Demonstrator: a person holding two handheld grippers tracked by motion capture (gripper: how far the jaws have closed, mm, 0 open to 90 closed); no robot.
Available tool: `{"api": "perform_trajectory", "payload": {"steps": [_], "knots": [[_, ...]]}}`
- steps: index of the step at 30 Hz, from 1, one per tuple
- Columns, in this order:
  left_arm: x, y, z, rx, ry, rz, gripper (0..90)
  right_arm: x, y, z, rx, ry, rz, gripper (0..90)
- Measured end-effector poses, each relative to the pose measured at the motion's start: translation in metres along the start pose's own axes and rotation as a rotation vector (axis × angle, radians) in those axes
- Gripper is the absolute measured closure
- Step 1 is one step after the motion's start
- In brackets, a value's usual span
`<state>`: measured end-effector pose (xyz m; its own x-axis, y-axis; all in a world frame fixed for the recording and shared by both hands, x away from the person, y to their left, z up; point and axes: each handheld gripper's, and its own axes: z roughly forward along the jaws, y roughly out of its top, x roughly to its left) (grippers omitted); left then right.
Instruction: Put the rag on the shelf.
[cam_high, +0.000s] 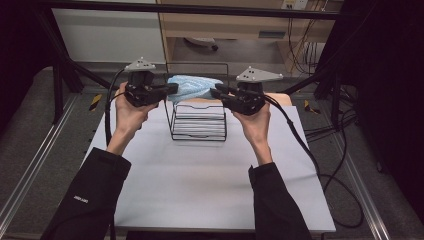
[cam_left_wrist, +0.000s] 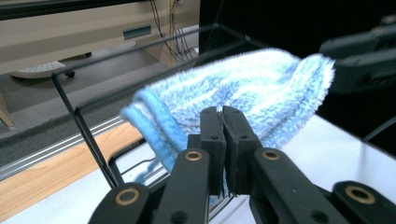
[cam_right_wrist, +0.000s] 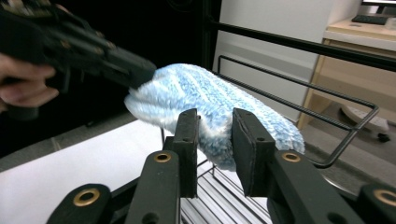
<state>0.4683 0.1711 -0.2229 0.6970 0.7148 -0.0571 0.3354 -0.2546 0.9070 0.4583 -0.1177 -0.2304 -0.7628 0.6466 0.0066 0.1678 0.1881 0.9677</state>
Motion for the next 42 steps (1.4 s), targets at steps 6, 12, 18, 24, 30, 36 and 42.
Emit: {"api": "perform_trajectory", "payload": {"steps": [6,12,18,24,30,36,42], "knots": [[-0.002,-0.011,0.005,0.018,0.004,0.019,87.0,0.000,0.001,-0.001,-0.015,0.012,0.016,70.9],[0.000,-0.018,0.012,0.032,0.007,0.015,87.4,-0.001,0.001,0.004,-0.005,0.028,0.047,79.9],[-0.001,-0.024,0.017,0.043,0.018,0.029,87.8,0.001,-0.011,0.018,0.094,0.013,0.047,87.7],[0.002,-0.031,0.023,0.054,0.026,0.026,88.5,-0.010,-0.030,0.024,0.111,-0.007,0.100,89.4],[0.004,-0.035,0.030,0.056,0.043,0.022,88.7,-0.016,-0.042,0.028,0.107,-0.025,0.116,89.7],[0.007,-0.038,0.035,0.049,0.059,0.017,88.7,-0.019,-0.048,0.034,0.089,-0.048,0.112,89.5],[0.004,-0.039,0.029,0.034,0.040,0.018,87.4,-0.016,-0.048,0.031,0.080,-0.042,0.094,86.7]]}}
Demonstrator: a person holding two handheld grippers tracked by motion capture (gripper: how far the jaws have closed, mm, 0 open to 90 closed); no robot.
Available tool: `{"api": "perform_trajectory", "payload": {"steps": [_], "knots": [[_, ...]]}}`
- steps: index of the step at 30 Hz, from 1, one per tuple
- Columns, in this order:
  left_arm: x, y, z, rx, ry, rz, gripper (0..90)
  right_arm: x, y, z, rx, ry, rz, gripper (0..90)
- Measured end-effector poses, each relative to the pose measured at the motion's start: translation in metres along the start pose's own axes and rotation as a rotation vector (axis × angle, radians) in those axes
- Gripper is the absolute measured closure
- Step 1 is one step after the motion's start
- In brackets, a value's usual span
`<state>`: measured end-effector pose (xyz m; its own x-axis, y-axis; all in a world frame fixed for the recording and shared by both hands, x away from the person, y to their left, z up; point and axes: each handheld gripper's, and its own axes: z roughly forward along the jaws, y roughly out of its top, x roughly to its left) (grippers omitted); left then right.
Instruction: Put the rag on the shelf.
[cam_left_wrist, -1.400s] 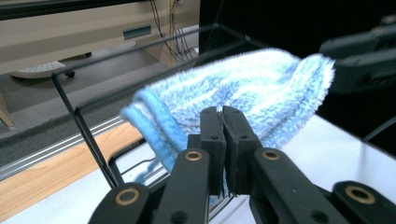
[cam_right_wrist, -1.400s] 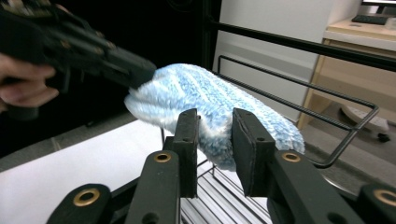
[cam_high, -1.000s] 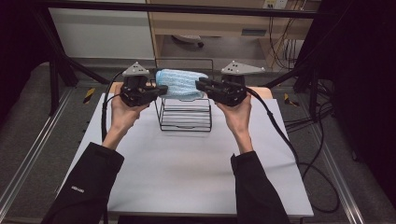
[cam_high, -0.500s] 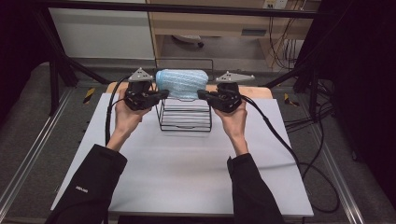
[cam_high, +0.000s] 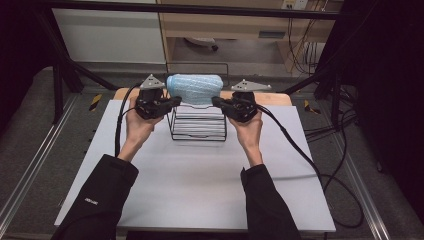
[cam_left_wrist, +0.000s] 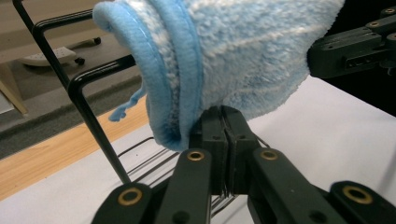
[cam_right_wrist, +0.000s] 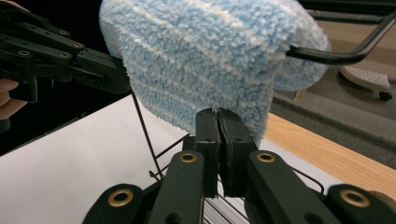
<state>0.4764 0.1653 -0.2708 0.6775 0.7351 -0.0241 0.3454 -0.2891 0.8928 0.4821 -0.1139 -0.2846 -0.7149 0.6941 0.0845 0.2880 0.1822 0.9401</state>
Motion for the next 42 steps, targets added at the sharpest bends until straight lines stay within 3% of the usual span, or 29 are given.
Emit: {"api": "perform_trajectory", "payload": {"steps": [9,14,28,37,42], "knots": [[-0.004,0.007,-0.019,-0.053,-0.030,-0.010,80.0,0.008,0.009,-0.015,-0.046,0.029,-0.016,78.4],[-0.003,0.011,-0.025,-0.073,-0.026,-0.017,75.0,0.010,0.015,-0.019,-0.055,0.028,-0.027,72.9],[0.003,0.012,-0.039,-0.087,-0.014,-0.028,54.2,0.011,0.022,-0.032,-0.069,0.040,-0.030,50.9],[0.004,0.015,-0.044,-0.102,-0.007,-0.022,51.0,0.010,0.025,-0.038,-0.082,0.049,-0.016,45.8],[0.003,0.012,-0.049,-0.094,-0.015,-0.014,45.0,0.010,0.026,-0.044,-0.085,0.044,-0.018,36.4]]}}
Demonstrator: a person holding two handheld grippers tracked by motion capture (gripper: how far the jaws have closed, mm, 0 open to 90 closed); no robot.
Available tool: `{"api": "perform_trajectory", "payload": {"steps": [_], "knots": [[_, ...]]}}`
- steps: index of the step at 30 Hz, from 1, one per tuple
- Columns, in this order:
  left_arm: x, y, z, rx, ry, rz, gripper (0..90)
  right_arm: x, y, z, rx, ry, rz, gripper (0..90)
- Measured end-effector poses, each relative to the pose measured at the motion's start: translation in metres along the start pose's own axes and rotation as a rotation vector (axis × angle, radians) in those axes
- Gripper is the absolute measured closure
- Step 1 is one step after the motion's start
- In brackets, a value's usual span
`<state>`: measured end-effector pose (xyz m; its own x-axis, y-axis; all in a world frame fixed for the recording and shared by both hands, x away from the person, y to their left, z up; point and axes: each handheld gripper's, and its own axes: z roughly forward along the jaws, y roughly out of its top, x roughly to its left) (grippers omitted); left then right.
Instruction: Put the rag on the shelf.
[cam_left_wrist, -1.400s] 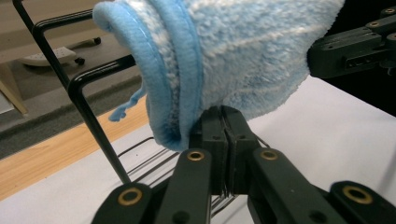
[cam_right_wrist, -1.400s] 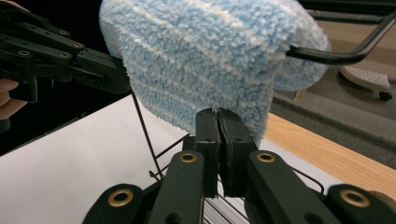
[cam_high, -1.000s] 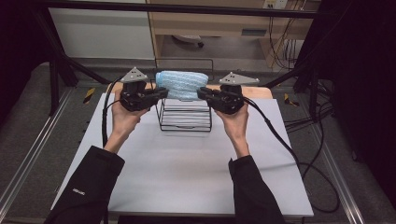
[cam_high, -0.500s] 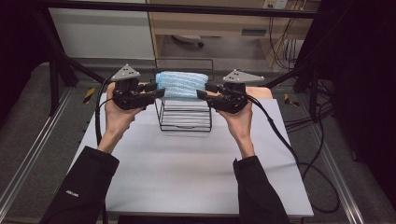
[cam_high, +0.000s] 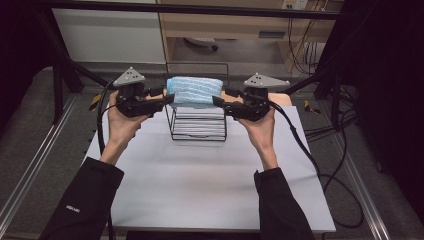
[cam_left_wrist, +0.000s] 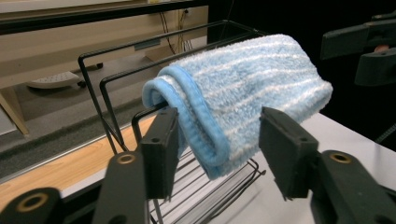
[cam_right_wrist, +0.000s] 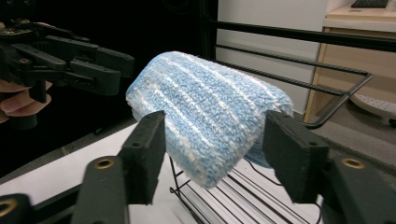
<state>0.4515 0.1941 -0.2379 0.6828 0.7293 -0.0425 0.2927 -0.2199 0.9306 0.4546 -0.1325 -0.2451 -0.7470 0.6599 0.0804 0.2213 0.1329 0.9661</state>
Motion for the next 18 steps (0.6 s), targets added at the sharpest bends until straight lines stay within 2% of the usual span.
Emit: {"api": "perform_trajectory", "payload": {"steps": [10,18], "knots": [[0.003,-0.023,-0.012,0.047,0.017,0.024,25.2,-0.002,-0.008,-0.019,0.017,-0.005,0.010,12.3],[0.010,-0.048,-0.019,0.080,0.036,0.008,14.4,-0.012,-0.025,-0.039,0.047,-0.011,0.029,4.8]]}}
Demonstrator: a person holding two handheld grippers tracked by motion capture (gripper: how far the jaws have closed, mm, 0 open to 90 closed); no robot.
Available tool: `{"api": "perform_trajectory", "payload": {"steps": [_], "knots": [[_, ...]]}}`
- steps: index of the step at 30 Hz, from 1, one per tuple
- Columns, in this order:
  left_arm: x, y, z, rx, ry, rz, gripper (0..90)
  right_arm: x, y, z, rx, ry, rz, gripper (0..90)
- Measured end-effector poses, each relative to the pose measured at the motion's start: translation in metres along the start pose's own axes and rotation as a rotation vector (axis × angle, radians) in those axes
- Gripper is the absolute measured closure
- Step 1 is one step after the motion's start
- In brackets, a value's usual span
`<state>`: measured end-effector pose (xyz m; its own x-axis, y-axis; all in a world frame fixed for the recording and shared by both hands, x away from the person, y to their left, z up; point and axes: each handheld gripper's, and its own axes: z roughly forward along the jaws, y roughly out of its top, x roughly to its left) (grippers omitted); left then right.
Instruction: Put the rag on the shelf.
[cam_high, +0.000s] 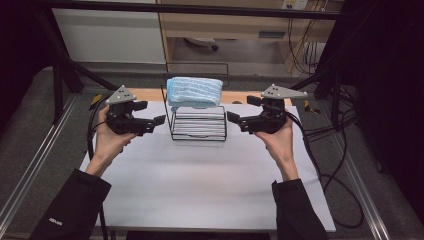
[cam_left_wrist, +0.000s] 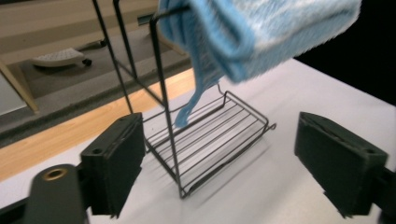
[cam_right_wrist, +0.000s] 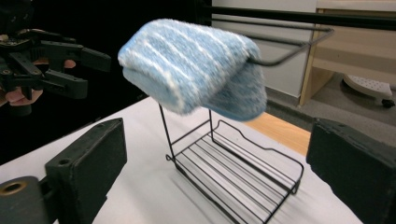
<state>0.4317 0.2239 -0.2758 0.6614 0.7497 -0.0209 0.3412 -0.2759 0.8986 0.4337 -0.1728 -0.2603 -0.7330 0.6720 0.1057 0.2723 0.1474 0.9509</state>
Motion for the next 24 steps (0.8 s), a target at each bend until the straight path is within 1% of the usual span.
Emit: {"api": "perform_trajectory", "payload": {"steps": [2,5,7,12,18,21,24], "knots": [[0.002,-0.005,-0.001,0.002,-0.001,-0.011,12.7,-0.003,-0.005,-0.005,0.000,-0.001,0.010,3.9],[0.003,-0.014,-0.003,0.016,0.003,-0.012,10.5,-0.007,-0.014,-0.013,0.000,-0.004,0.022,2.3],[0.004,-0.021,-0.003,0.031,0.003,-0.014,9.3,-0.009,-0.019,-0.017,0.001,-0.007,0.024,2.1],[0.005,-0.042,-0.003,0.040,-0.009,-0.030,8.8,-0.013,-0.037,-0.025,0.017,-0.010,0.042,1.2],[0.007,-0.072,-0.002,0.051,-0.019,-0.056,8.9,-0.015,-0.067,-0.030,0.048,-0.005,0.056,0.7],[0.007,-0.089,-0.001,0.069,-0.017,-0.055,9.1,-0.015,-0.084,-0.033,0.062,-0.002,0.065,0.7],[0.006,-0.106,0.000,0.095,-0.006,-0.051,9.4,-0.016,-0.102,-0.035,0.076,0.003,0.077,0.7]]}}
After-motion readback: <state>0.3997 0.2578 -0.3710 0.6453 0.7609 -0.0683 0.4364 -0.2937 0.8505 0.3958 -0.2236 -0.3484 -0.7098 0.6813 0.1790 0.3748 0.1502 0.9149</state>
